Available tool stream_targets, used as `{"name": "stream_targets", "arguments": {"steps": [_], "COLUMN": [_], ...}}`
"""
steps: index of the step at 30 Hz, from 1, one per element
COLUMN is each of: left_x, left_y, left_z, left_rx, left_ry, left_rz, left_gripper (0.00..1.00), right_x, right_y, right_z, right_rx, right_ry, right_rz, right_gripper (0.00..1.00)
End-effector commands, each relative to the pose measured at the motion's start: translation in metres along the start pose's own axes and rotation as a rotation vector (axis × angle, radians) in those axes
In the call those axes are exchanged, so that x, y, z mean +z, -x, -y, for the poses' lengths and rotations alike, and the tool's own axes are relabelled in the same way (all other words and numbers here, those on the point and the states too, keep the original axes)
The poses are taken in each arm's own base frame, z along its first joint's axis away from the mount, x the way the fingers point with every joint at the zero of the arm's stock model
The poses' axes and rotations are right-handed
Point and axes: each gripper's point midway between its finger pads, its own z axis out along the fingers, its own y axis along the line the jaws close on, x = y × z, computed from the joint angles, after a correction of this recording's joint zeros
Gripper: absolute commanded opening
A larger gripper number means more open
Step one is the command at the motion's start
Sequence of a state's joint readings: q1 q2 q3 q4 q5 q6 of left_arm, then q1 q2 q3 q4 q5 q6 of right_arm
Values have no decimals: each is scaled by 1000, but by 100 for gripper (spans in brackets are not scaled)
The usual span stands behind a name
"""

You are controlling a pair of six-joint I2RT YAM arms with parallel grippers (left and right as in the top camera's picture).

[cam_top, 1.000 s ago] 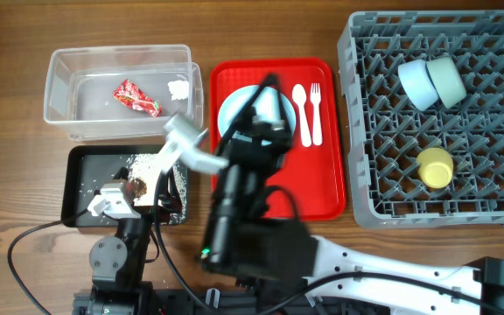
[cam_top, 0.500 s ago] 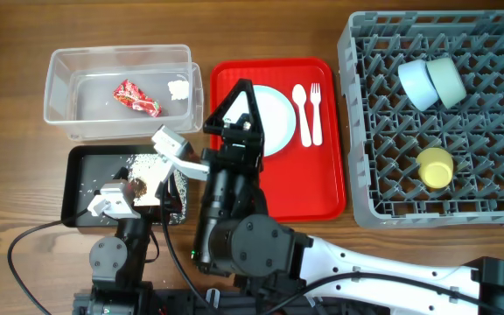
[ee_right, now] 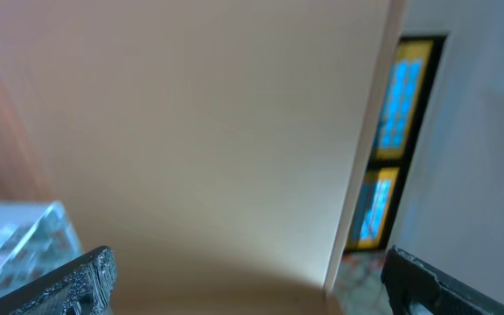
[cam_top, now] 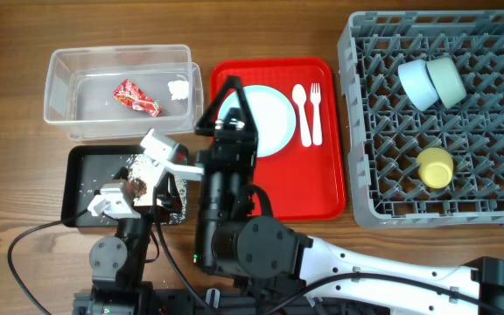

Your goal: Sort waste into correct bins and load items into the dishwasher rack

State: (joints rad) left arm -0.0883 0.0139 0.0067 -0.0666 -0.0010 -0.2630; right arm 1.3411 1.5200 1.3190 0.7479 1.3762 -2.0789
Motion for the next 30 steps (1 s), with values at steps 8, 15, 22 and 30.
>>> {"name": "stream_targets", "arguments": {"steps": [8, 15, 22, 30], "left_x": [0, 0, 0, 0], "left_y": [0, 0, 0, 0], "left_z": [-1, -1, -1, -1], "left_rx": [13, 13, 13, 13], "left_ry": [-1, -1, -1, -1], "left_rz": [0, 1, 0, 0], "left_gripper": [100, 100, 100, 100], "right_x": [-9, -17, -11, 2], "right_y": [54, 63, 23, -45], "right_z": [-25, -42, -18, -124], "right_rx": [-346, 114, 765, 1216], "right_ry": [-22, 253, 502, 1024], "right_rz": [271, 360, 197, -357], "right_gripper": [99, 100, 100, 100]}}
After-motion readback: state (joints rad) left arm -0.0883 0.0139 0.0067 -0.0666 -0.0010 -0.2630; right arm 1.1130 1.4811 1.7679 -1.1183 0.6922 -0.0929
